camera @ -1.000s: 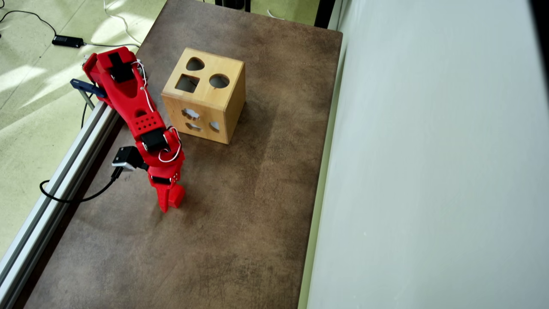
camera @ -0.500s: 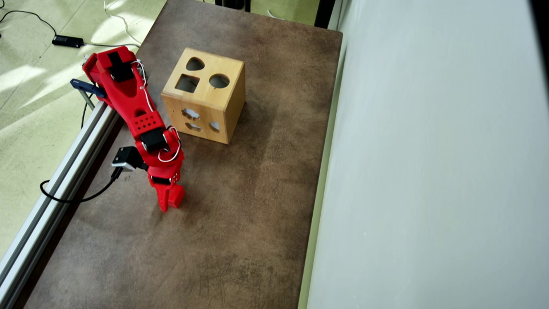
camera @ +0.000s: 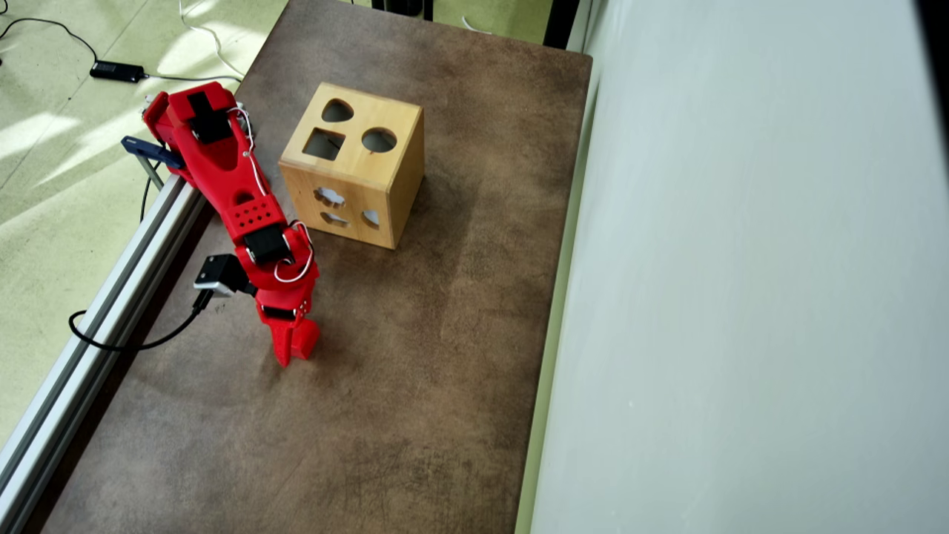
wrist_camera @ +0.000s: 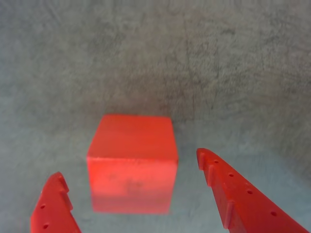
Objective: Pick and place the red cube on the square hole
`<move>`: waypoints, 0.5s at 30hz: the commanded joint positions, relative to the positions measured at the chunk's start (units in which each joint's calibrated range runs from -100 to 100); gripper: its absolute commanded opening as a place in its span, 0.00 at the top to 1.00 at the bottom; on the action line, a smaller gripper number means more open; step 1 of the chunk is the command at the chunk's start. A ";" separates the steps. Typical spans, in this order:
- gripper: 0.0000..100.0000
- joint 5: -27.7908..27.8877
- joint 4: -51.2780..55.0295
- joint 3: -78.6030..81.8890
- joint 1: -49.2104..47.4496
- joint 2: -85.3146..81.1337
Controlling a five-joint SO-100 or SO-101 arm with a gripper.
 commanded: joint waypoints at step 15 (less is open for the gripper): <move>0.60 -0.15 -0.54 -1.20 1.17 -0.72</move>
